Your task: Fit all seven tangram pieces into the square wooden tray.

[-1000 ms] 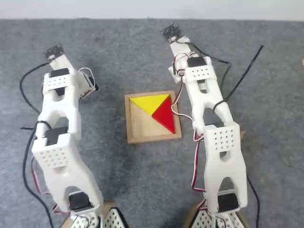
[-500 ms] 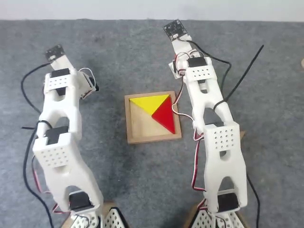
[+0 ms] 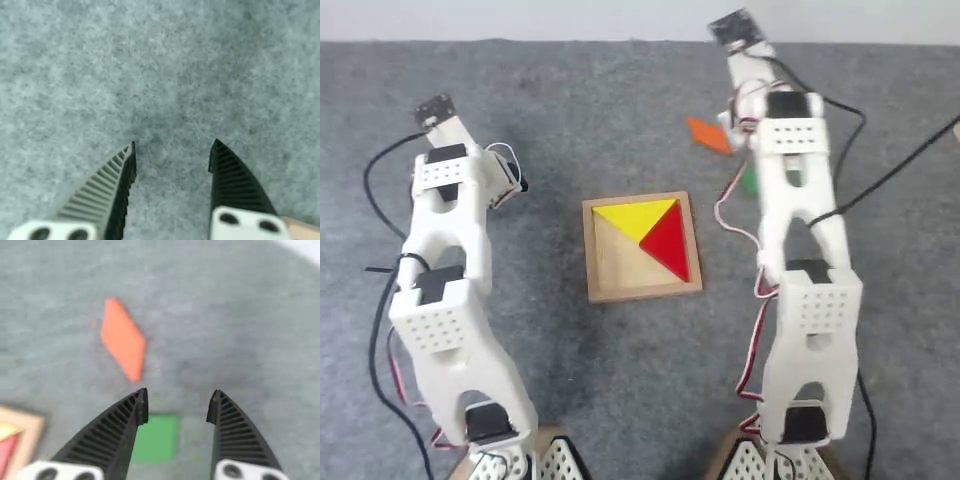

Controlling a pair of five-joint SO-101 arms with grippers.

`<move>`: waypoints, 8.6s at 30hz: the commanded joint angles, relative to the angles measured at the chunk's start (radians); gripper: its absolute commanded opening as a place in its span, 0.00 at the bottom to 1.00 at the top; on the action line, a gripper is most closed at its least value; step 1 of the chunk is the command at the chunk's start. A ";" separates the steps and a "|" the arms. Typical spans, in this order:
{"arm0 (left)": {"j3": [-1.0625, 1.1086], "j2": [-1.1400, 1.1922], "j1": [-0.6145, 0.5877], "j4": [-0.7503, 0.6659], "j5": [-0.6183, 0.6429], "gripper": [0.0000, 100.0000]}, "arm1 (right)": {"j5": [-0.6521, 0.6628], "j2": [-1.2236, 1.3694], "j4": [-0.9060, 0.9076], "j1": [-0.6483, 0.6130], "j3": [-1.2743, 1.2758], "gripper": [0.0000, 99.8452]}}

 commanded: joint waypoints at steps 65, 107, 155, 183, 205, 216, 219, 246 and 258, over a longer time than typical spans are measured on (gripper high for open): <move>0.008 -0.032 0.017 -0.018 -0.014 0.23 | -0.508 0.211 -0.280 -0.031 -0.052 0.21; -1.219 0.410 0.451 0.321 -0.477 0.28 | -0.299 -0.328 0.312 0.232 0.285 0.21; -0.094 -0.710 0.460 0.552 -0.420 0.15 | -0.178 -1.807 -0.664 0.205 2.170 0.01; 1.755 -1.972 0.218 -0.247 -0.893 0.15 | -0.169 -2.497 -0.203 0.170 2.443 0.01; 1.771 -2.391 0.226 0.256 -0.924 0.15 | -0.172 -2.526 0.216 0.174 2.443 0.01; 1.771 -2.389 0.226 0.256 -0.924 0.15 | -0.172 -2.526 0.216 0.173 2.443 0.01; 1.771 -2.389 0.226 0.256 -0.924 0.15 | -0.172 -2.526 0.216 0.174 2.443 0.01; 1.771 -2.389 0.226 0.256 -0.924 0.15 | -0.173 -2.526 0.216 0.173 2.443 0.01; 1.771 -2.389 0.232 0.256 -0.924 0.15 | -0.175 -2.526 0.214 0.068 2.443 0.01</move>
